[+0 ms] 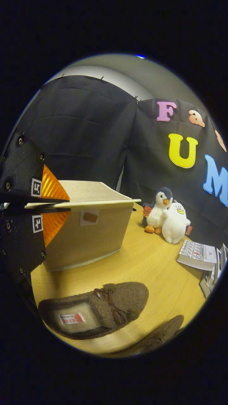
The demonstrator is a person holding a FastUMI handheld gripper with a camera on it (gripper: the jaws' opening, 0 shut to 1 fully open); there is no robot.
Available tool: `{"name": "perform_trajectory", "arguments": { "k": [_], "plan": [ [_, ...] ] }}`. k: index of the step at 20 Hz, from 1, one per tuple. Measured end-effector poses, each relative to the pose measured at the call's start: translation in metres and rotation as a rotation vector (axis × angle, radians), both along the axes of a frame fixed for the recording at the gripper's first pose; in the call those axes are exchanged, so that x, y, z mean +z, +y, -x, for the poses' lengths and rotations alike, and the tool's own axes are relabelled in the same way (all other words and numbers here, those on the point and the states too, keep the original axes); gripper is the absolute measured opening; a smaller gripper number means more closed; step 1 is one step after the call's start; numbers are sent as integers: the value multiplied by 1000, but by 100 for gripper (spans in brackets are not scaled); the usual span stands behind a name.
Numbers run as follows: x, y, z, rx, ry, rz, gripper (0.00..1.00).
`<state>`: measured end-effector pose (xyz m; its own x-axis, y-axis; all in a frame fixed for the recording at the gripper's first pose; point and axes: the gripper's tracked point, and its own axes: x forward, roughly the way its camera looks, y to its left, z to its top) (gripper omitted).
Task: Open the storage box then place both shoes into the box .Put the left shoe in first, then the right shoe, with the right side of both shoes facing outward in a uniform manner.
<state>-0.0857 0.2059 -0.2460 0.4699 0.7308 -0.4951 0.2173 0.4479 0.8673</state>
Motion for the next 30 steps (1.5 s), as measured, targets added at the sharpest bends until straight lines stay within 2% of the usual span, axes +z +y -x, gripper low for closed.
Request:
{"name": "perform_trajectory", "arguments": {
  "k": [4,14,28,29,30],
  "plan": [
    [33,11,-8,74,-98,9,7],
    [92,53,-24,138,-161,-18,7],
    [140,148,-42,281,-274,102,7],
    [140,154,-46,298,-296,120,11],
    [142,164,-46,316,-311,123,11]
  ]
}}
